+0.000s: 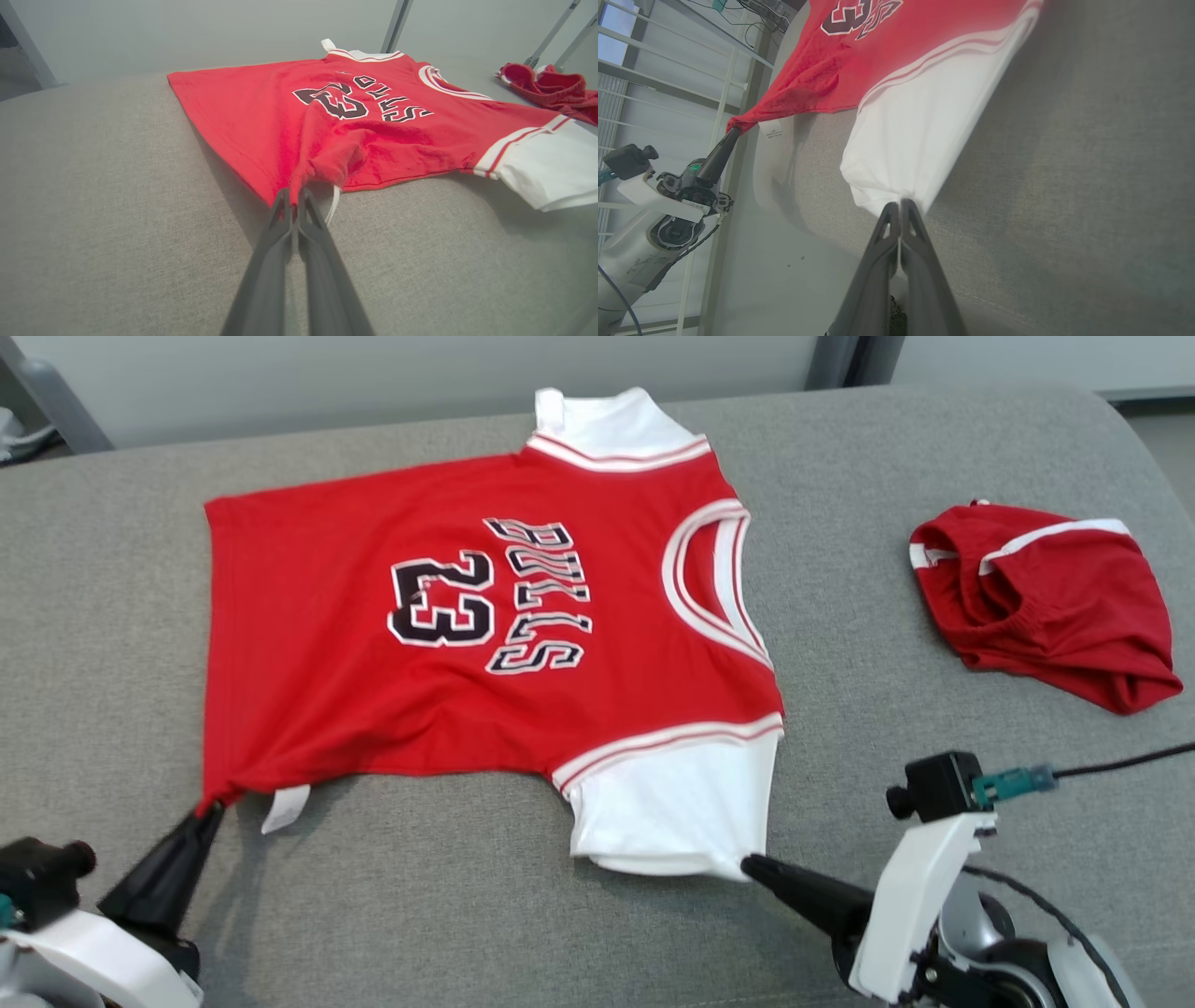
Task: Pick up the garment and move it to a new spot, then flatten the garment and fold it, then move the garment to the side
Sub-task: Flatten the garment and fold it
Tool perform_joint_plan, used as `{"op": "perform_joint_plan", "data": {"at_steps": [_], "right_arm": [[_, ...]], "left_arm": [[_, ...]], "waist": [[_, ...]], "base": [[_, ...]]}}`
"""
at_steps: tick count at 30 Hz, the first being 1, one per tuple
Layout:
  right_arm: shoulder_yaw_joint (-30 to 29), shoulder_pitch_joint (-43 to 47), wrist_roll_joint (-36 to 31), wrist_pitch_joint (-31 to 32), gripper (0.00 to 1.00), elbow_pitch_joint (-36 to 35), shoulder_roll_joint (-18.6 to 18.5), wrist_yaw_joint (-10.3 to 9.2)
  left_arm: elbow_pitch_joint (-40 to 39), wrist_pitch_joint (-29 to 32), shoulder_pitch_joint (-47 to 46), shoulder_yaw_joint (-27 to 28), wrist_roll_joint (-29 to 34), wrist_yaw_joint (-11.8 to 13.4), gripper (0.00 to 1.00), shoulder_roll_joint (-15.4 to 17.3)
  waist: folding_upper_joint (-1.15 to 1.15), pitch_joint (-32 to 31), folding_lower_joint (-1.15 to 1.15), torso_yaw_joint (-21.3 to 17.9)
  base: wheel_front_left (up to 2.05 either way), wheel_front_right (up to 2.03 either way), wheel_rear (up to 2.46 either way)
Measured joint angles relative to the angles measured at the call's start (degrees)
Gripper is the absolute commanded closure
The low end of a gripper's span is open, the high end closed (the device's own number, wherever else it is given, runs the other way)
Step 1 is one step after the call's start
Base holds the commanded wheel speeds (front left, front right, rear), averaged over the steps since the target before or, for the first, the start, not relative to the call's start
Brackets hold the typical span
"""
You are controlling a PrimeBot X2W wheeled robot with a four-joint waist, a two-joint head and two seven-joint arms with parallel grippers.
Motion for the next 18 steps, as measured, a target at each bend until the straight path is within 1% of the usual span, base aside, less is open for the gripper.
{"op": "perform_joint_plan", "data": {"at_steps": [4, 10, 18], "right_arm": [[-0.83, 3.47, 1.03, 1.63, 1.0, -1.21, 0.21, 0.0], [-1.82, 7.16, 1.82, 3.94, 1.0, -2.27, 0.46, 0.0], [-3.67, 10.87, 1.98, 6.94, 1.0, -3.85, 0.74, 0.0]], "left_arm": [[0.37, 0.0, 1.98, -0.37, 0.31, 0.0, 1.0, -1.62], [2.53, 0.01, 4.92, -0.26, 0.63, 0.0, 1.0, -2.98], [3.39, 0.01, 8.47, 2.21, 1.04, 0.0, 1.0, -3.23]], "waist": [[0.0, -1.66, 0.0, 0.67], [0.0, -3.96, 0.0, 1.43], [0.0, -4.35, 0.0, 1.95]], "base": [[0.0, 0.0, 0.0], [0.0, 0.0, 0.0], [0.0, 0.0, 0.0]]}}
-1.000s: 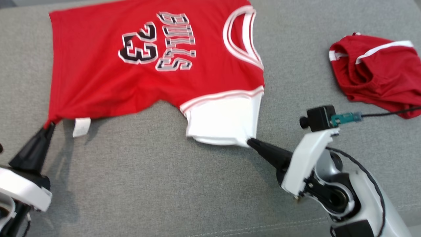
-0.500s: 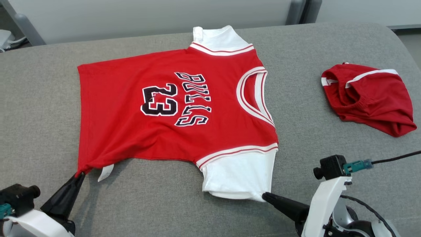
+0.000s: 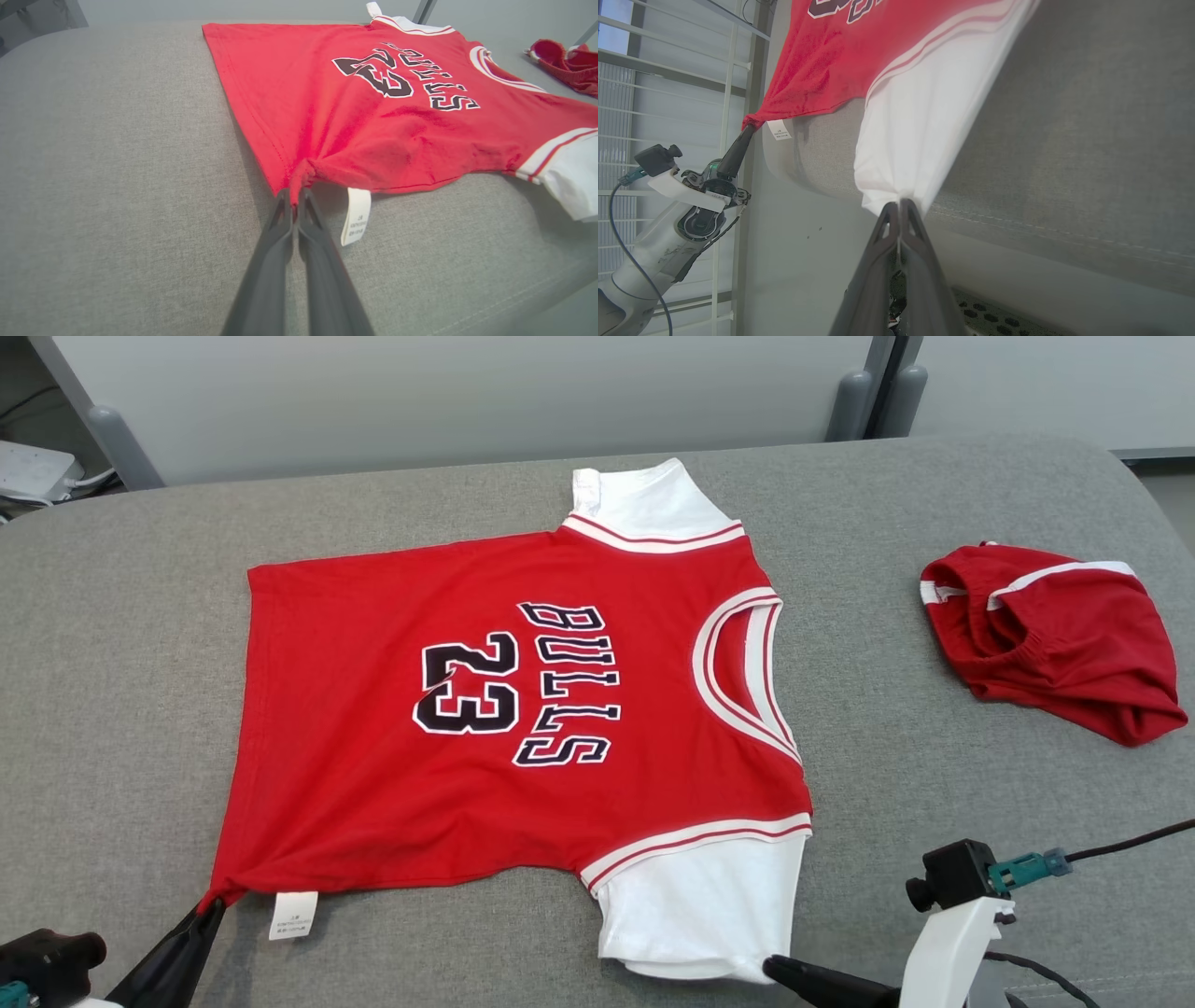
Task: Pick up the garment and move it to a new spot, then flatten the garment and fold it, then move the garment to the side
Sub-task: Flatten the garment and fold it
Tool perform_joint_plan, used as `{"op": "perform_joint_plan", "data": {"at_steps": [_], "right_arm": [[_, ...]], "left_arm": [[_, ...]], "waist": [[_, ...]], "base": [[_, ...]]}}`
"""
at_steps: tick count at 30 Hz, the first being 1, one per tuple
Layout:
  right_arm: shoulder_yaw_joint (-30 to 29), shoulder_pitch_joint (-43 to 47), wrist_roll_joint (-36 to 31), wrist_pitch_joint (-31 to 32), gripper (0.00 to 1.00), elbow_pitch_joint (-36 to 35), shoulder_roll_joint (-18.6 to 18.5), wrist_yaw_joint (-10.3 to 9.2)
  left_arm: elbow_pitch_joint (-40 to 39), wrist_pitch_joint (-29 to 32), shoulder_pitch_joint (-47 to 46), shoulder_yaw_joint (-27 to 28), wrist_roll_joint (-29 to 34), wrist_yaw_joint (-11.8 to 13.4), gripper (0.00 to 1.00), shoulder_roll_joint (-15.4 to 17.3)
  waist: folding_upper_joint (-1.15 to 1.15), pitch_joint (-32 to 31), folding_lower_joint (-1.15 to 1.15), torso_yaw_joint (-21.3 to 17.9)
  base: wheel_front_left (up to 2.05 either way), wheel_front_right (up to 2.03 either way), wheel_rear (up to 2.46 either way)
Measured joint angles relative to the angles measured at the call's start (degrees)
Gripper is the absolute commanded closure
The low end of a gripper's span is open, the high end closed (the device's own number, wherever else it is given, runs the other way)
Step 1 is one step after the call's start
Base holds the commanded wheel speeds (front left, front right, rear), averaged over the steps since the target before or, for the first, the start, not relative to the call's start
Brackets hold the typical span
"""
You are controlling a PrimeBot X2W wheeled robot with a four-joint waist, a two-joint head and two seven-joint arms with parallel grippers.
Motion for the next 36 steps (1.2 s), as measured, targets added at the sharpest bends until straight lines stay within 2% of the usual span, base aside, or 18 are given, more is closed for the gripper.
{"op": "perform_joint_plan", "data": {"at_steps": [12, 34, 35, 36], "right_arm": [[-1.26, 0.18, -0.66, -0.08, 1.0, -0.96, 0.03, 0.0], [0.09, 1.39, -0.82, -0.18, 1.0, 0.2, 0.05, 0.0], [0.1, 1.39, -0.91, -0.19, 1.0, 0.49, 0.05, 0.0], [0.1, 1.39, -0.91, -0.19, 0.83, 0.49, 0.05, 0.0]], "left_arm": [[1.58, 0.0, 1.24, 0.37, -0.01, 0.0, 1.0, -0.36], [5.15, 0.0, 1.08, 1.01, 1.0, 0.0, 1.0, -1.09], [5.14, 0.0, 1.05, 0.89, 1.0, 0.0, 0.99, -1.1], [5.14, 0.0, 1.05, 0.89, 1.0, 0.0, 0.72, -1.1]], "waist": [[0.0, 1.5, 0.0, -0.01], [0.0, 2.17, 0.0, -0.53], [0.0, 2.21, 0.0, -0.49], [0.0, 2.21, 0.0, -0.49]], "base": [[0.0, 0.0, 0.0], [0.0, 0.0, 0.0], [0.0, 0.0, 0.0], [0.0, 0.0, 0.0]]}}
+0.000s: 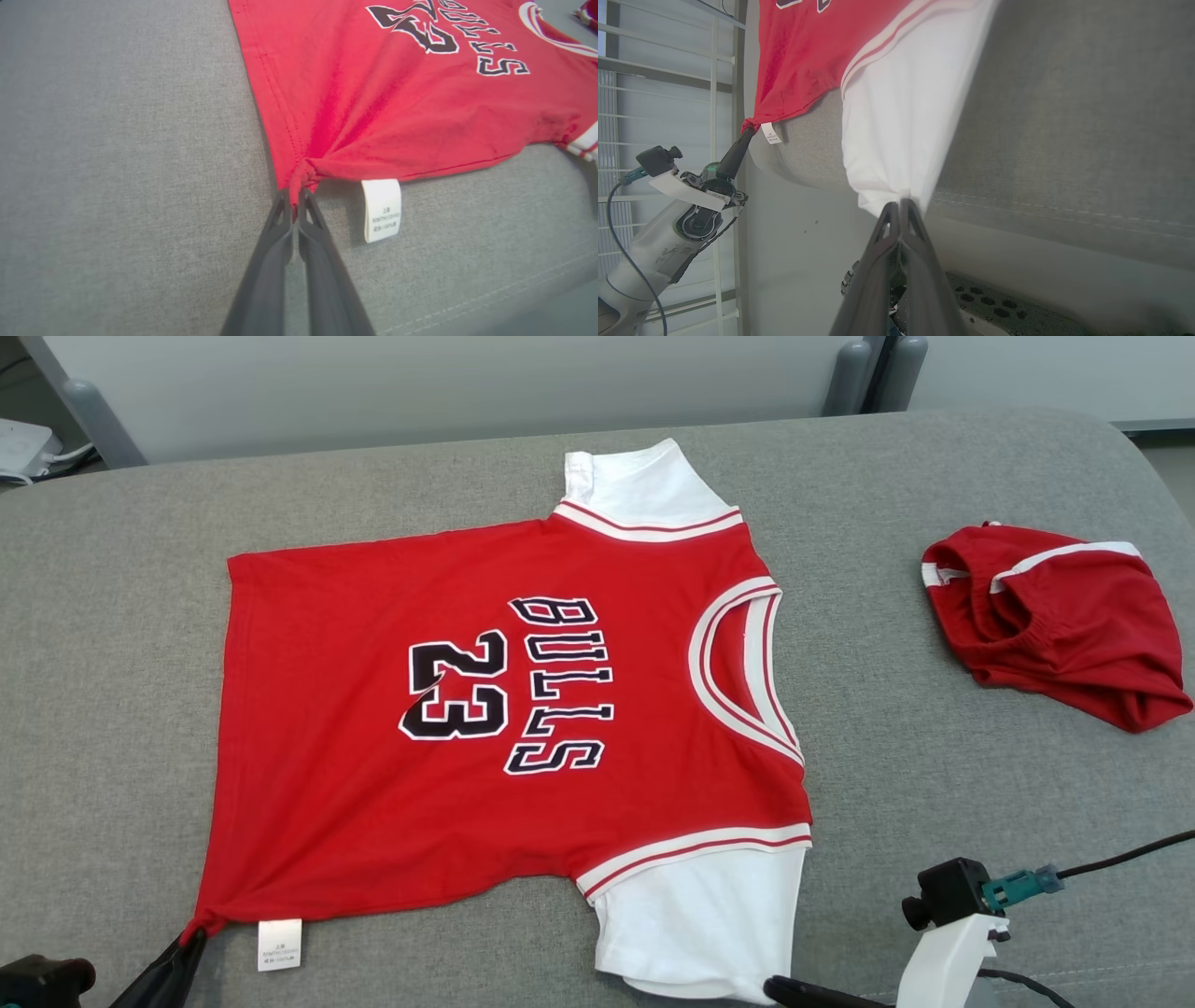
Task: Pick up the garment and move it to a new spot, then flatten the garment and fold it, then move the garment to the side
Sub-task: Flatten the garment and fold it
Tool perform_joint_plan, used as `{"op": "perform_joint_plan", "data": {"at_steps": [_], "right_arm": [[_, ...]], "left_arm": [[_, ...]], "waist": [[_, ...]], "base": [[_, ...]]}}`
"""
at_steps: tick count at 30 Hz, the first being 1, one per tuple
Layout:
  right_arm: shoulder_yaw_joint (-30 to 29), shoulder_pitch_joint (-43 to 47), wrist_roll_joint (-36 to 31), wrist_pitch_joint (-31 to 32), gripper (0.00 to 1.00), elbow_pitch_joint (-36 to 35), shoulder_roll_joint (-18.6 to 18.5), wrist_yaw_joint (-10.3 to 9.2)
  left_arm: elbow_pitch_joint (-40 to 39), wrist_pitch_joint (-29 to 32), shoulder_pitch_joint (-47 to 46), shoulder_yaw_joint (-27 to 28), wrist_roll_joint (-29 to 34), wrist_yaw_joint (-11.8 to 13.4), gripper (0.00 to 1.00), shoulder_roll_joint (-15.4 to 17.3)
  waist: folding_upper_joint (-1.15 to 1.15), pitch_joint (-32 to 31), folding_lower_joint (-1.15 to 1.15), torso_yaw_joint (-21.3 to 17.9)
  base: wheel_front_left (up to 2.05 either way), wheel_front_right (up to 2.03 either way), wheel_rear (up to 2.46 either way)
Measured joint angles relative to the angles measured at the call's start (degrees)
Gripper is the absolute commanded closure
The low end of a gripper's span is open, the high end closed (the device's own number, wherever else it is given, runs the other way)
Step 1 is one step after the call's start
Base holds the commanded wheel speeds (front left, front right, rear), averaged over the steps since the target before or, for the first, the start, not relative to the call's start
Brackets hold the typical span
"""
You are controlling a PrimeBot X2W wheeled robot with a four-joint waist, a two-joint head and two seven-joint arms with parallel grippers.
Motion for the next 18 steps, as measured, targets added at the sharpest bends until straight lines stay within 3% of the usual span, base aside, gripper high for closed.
{"op": "perform_joint_plan", "data": {"at_steps": [1, 2, 3, 4, 5, 12, 18], "right_arm": [[0.04, 0.0, -0.01, -0.09, 0.83, 0.19, 0.0, 0.0], [0.09, 0.0, -0.01, -0.57, 0.59, 0.3, 0.0, 0.0], [0.12, -0.01, -0.02, -0.81, 0.38, 0.34, 0.0, 0.0], [0.18, -0.01, -0.1, -1.1, 0.09, 0.38, 0.0, 0.0], [0.22, -0.01, -0.15, -1.23, 0.0, 0.38, 0.0, 0.0], [0.32, -0.15, -0.75, -3.3, 0.0, 0.36, 0.0, 0.0], [0.25, -1.94, -4.61, -10.62, 0.0, 0.08, 0.0, 0.0]], "left_arm": [[-0.01, 0.0, -0.03, -0.12, 0.0, 0.0, 0.72, 0.0], [-0.02, 0.0, -0.05, -0.26, -0.02, 0.0, 0.44, 0.0], [-0.05, 0.0, -0.1, -0.52, -0.12, 0.0, 0.01, 0.02], [-0.08, 0.0, -0.1, -0.73, -0.18, 0.0, 0.0, 0.03], [-0.12, 0.0, -0.1, -0.92, -0.19, 0.0, 0.0, 0.03], [-0.87, 0.0, -0.1, -1.04, -1.09, 0.0, 0.0, 0.02], [-2.04, 0.0, -0.1, 1.49, -1.01, 0.0, 0.0, -0.37]], "waist": [[0.0, 0.05, 0.0, 0.04], [0.0, 0.08, 0.0, 0.09], [0.0, 0.11, 0.0, 0.14], [0.0, 0.13, 0.0, 0.19], [0.0, 0.14, 0.0, 0.23], [0.0, -0.14, 0.0, 0.44], [0.0, -0.49, 0.0, 0.68]], "base": [[0.0, 0.0, 0.0], [0.0, 0.0, 0.0], [0.0, 0.0, 0.0], [0.0, 0.0, 0.0], [0.0, 0.0, 0.0], [0.0, 0.0, 0.0], [0.0, 0.0, 0.0]]}}
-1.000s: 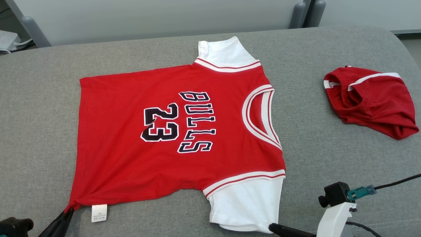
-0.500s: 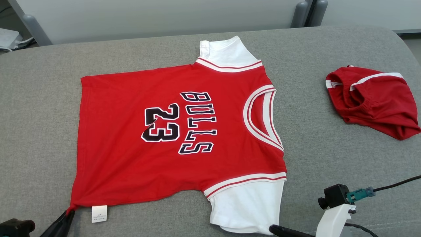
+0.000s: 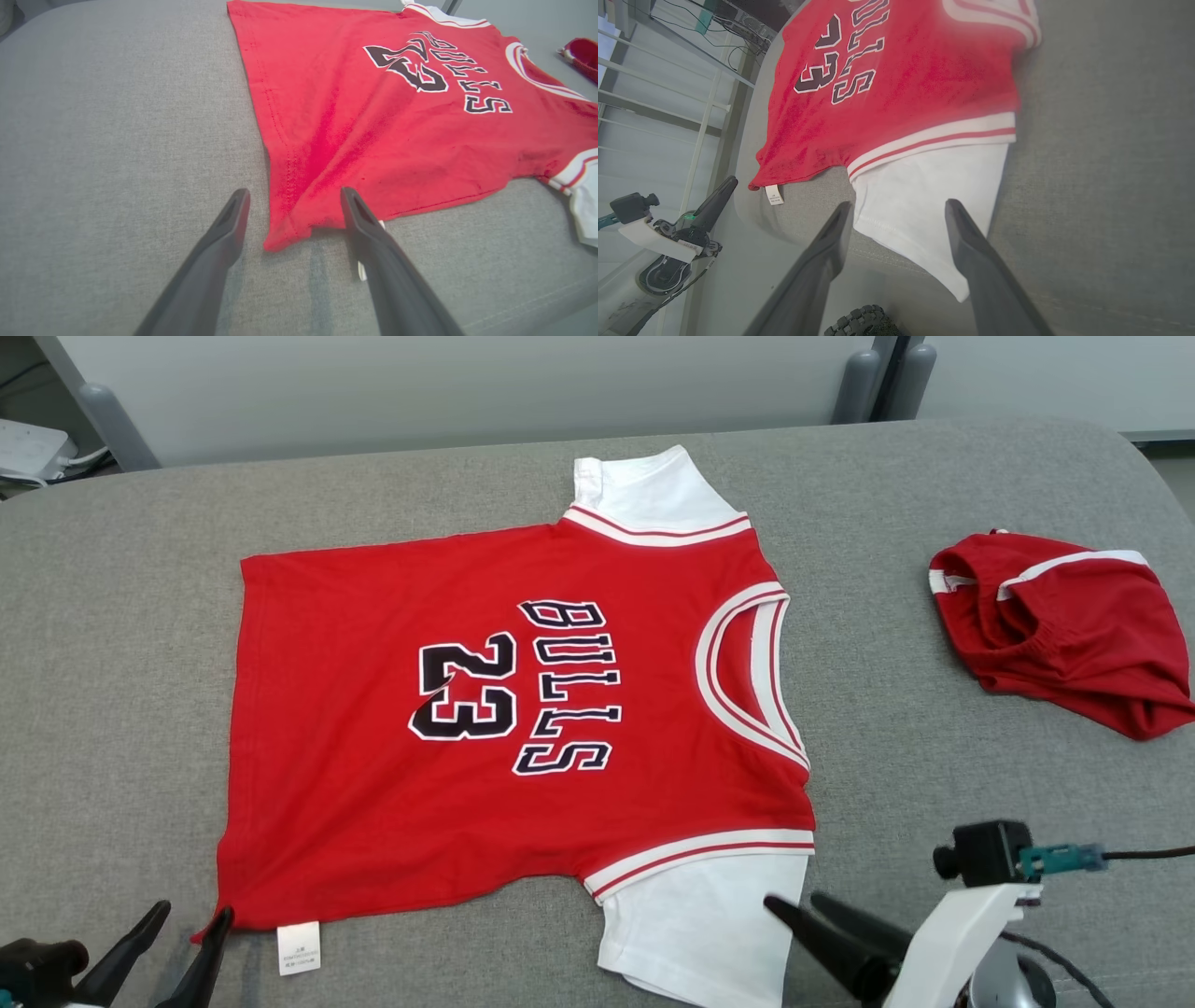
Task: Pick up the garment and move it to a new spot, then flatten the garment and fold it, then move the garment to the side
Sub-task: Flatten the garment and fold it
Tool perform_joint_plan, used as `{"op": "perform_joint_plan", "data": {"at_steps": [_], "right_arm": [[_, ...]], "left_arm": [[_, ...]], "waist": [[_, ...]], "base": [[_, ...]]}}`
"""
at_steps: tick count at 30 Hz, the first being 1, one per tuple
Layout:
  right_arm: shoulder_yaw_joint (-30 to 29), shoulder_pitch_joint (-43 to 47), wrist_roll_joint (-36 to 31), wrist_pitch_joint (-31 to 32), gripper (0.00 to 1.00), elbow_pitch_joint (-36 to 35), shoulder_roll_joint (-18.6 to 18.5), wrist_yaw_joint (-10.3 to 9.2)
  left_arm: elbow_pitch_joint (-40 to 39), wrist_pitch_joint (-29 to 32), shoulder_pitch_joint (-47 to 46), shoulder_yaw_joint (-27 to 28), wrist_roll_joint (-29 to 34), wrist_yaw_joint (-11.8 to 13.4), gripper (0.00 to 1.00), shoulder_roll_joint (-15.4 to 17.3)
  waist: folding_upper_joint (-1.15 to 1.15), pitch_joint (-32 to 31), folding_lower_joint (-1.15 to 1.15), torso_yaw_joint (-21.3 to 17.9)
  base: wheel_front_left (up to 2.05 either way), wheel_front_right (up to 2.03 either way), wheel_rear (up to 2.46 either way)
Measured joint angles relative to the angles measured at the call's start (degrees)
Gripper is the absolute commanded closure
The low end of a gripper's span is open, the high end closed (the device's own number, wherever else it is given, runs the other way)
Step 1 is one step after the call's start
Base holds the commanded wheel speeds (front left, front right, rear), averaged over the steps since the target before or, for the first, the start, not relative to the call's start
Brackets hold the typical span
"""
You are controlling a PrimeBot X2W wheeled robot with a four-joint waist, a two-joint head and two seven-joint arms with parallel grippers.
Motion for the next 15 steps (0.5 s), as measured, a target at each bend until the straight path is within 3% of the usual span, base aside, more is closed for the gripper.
{"op": "perform_joint_plan", "data": {"at_steps": [15], "right_arm": [[1.49, -9.33, -12.99, -29.43, 0.0, 9.11, -0.14, 0.0]], "left_arm": [[-3.56, 0.0, 0.11, 7.33, 4.05, 0.0, 0.0, -4.59]], "waist": [[0.0, -1.55, 0.0, 1.03]], "base": [[0.0, 0.0, 0.0]]}}
